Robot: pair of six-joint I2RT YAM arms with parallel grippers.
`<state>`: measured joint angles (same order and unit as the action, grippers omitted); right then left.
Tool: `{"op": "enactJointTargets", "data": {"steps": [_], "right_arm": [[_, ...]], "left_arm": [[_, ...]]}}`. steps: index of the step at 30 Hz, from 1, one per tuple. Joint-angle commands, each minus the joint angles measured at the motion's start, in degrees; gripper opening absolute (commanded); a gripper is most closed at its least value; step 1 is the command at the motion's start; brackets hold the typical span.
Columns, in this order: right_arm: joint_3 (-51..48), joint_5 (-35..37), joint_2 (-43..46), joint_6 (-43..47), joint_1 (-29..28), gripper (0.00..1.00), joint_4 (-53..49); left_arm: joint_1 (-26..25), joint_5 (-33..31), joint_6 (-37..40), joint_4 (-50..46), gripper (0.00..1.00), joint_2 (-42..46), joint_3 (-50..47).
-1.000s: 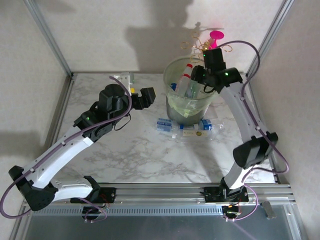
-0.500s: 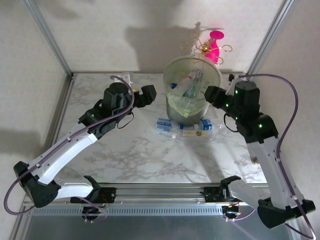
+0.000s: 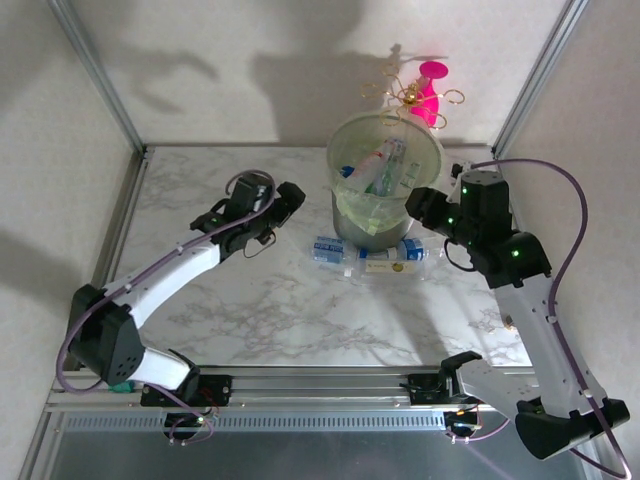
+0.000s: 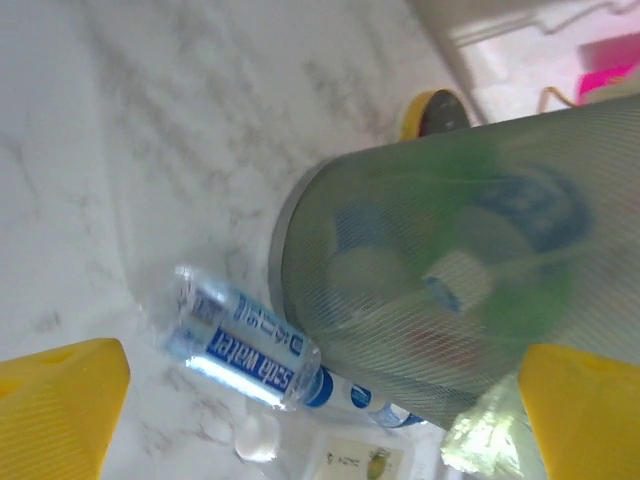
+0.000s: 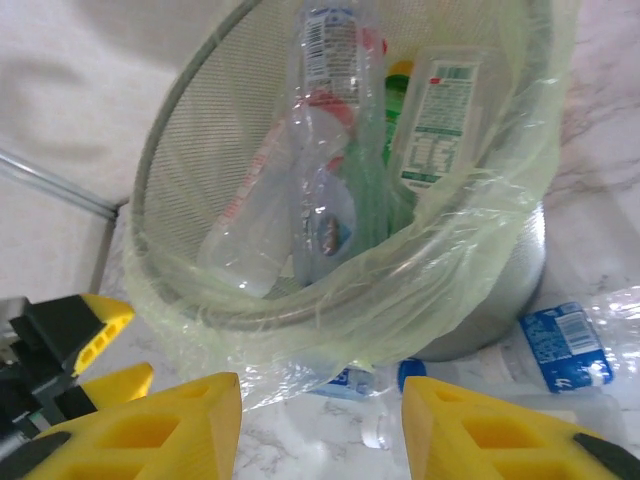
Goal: Put the plastic bottles in the bin
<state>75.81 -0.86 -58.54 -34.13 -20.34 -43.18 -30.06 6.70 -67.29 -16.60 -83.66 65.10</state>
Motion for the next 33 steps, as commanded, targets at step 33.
{"op": "enactJointTargets", "data": {"steps": [33], "right_arm": [[4.4,8.5,9.5,-2.4,0.2,0.47,-12.4]], "left_arm": [[-7.2,-2.3,-35.8,-4.6,0.95,-29.1,11.5]]}}
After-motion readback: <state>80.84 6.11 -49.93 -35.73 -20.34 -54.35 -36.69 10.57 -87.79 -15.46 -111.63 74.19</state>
